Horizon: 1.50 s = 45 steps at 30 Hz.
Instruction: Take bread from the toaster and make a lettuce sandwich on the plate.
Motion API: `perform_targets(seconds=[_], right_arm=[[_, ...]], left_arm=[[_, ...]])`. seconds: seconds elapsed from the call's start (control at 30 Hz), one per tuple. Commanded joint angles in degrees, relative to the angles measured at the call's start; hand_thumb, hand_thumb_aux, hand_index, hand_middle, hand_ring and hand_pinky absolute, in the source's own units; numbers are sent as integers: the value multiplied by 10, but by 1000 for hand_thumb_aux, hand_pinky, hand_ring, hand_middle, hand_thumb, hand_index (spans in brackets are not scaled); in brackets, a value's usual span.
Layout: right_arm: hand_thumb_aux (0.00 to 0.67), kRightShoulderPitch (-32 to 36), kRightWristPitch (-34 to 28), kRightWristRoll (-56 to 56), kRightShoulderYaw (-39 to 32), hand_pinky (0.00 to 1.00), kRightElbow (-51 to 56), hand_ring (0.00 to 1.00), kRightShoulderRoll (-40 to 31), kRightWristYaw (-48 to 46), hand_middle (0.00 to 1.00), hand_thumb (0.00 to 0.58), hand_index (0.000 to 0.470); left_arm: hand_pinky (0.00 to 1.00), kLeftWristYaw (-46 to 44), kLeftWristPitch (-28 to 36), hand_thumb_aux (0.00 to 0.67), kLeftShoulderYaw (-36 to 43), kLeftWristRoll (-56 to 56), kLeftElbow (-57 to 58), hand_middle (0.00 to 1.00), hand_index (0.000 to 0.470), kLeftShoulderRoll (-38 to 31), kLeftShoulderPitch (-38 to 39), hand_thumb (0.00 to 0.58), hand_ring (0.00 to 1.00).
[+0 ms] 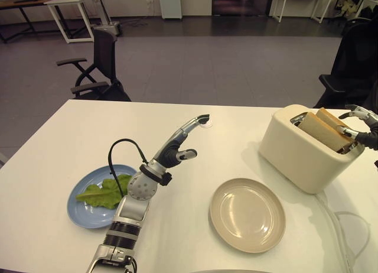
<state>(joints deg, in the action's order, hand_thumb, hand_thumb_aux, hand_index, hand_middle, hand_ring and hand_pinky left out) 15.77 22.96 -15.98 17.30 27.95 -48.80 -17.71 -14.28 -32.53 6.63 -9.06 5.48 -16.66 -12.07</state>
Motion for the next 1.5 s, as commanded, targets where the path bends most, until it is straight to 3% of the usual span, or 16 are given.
perform_targets(seconds=[0.03,0.13,0.17,0.2,0.27,0.37,0.63,0.7,0.77,1.0,1.13,1.27,1.37,1.5], right_arm=[[355,6,-7,6,-16,0,8,0,-15,0,0,452,249],[328,2,-9,9,-25,0,3,0,-14,-1,0,429,230],[263,1,-10,11,-27,0,0,0,-12,-2,0,366,184],[242,1,-10,13,-29,0,-2,0,-12,-2,0,343,170],[236,1,-11,15,-34,0,-4,0,-12,-3,0,337,166],[339,0,-14,16,-38,0,-5,0,-13,-2,0,438,238],[405,-1,-26,17,-44,0,-2,0,-18,3,0,489,284],[499,-1,-25,22,-44,0,-8,0,-16,2,0,542,350],[670,-1,-23,30,-42,0,-17,0,-13,-1,0,580,470],[670,17,-27,147,2,0,-74,0,-4,-43,0,580,470],[670,23,-58,289,67,0,-150,0,-30,-125,0,580,470],[670,30,-127,476,110,0,-248,0,-60,-277,0,580,470],[670,2,-173,568,65,0,-334,0,-50,-400,0,580,470],[670,14,-198,544,-53,0,-372,0,-39,-509,0,580,470]], left_arm=[[0,-1,1,0,3,-8,5,0,0,-4,0,0,0],[0,-1,1,0,3,-7,5,0,0,-4,1,0,0],[0,-1,1,0,2,-7,5,0,0,-4,0,0,0],[0,-1,1,0,2,-7,5,0,0,-4,1,0,0],[0,-2,1,0,2,-6,5,0,0,-5,1,0,0],[0,-2,1,0,1,-6,4,0,0,-6,3,0,0],[0,-3,1,0,0,-4,3,0,0,-8,4,0,0],[0,-3,1,0,0,-4,2,0,0,-8,5,0,0],[0,-3,1,0,-1,-3,1,0,0,-9,6,0,0],[0,-1,3,0,-7,-6,-8,0,0,-14,7,0,0],[0,1,9,0,-44,-9,-44,0,0,-48,23,0,0],[0,2,4,0,-148,-29,-60,0,0,-146,87,0,0],[0,-8,-20,0,-235,-31,-32,0,0,-232,142,0,0],[0,-16,-63,0,-260,-102,37,0,0,-330,194,0,0]])
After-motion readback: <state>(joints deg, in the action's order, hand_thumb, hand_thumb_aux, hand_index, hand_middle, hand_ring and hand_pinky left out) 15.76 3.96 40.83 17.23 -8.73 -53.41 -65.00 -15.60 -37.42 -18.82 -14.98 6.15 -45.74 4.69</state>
